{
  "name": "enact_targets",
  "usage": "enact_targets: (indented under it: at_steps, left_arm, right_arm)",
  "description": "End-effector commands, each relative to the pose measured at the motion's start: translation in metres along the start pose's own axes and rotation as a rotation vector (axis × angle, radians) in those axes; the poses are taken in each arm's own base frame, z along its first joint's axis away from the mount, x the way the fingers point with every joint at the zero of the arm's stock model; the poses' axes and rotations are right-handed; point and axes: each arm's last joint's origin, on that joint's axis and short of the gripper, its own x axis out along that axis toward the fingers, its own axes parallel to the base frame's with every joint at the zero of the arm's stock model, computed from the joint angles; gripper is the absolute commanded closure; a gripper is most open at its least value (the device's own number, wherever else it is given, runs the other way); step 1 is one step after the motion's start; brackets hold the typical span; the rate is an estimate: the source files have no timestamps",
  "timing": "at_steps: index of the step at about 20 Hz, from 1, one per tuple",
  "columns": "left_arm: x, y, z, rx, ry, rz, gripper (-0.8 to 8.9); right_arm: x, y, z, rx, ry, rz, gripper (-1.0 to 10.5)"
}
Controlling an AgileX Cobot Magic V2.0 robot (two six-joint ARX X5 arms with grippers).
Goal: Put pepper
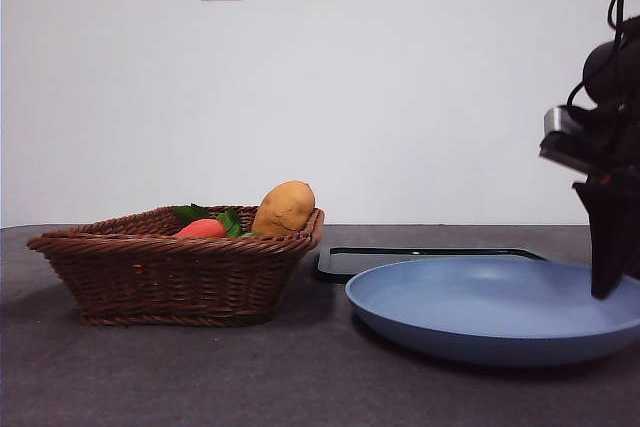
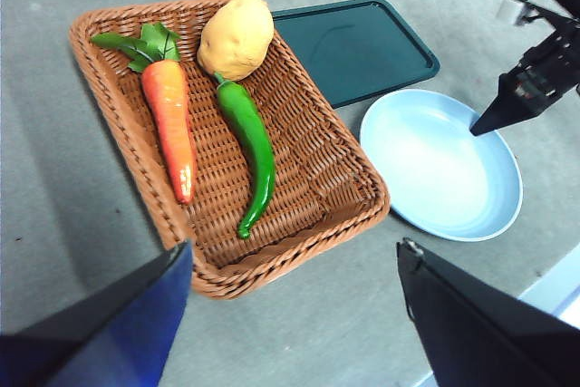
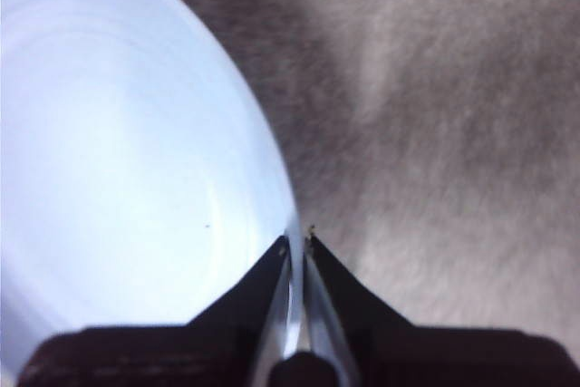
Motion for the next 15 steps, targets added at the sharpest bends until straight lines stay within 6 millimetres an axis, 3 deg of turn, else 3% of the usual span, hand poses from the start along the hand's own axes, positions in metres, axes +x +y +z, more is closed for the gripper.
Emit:
enact_targets:
  at_steps: [1, 4, 8, 11, 15]
  left_arm:
    - [0.002, -0.002, 0.007, 0.011, -0.022, 0.001, 4.19]
    - [0.019, 0.0, 0.016, -0.007, 0.005, 0.005, 4.26]
    - [0.063, -0.001, 0.03, 0.029, 0.039, -0.022, 4.26]
    - [0.108, -0.005, 0.036, 0.06, 0.086, 0.007, 4.26]
    - [0.165, -0.008, 0.046, 0.09, 0.193, 0.091, 4.26]
  right_arm:
    - [-0.021, 0.009, 0.0, -0.007, -0.075, -0.01, 9.4]
    - [-0.06, 0.023, -0.014, -0.029, -0.185, -0.021, 9.4]
    - [-0.105, 0.036, -0.038, -0.031, -0.337, -0.024, 9.4]
    - [-0.128, 0.046, -0.056, -0.041, -0.425, -0.022, 9.4]
    - [-0.144, 0.053, -0.072, -0.048, -0.487, -0.019, 9.4]
